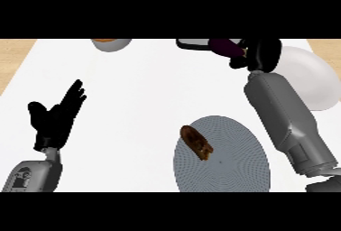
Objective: Pick the eggplant from the placemat and place it in the plate
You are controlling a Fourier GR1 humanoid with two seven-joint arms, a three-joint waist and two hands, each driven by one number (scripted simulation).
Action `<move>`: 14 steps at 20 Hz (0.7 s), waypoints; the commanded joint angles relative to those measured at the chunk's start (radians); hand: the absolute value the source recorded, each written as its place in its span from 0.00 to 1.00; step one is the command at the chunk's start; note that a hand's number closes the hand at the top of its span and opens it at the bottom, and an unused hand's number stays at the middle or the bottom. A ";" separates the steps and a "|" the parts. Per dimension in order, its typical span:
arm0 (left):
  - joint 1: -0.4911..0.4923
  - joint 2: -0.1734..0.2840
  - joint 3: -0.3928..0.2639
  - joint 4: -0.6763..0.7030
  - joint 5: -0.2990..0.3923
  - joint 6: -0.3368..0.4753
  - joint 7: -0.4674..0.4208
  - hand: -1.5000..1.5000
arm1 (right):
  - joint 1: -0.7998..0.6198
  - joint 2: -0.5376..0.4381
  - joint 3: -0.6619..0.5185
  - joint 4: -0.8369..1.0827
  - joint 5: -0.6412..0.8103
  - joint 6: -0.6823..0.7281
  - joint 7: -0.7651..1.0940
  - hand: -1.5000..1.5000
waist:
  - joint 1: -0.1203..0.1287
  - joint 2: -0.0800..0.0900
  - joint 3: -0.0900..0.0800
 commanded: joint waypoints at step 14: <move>0.002 -0.035 0.000 0.001 -0.034 0.011 -0.020 0.50 | 0.040 -0.264 -0.290 0.234 -0.225 -0.112 -0.283 1.00 | 0.014 0.010 0.002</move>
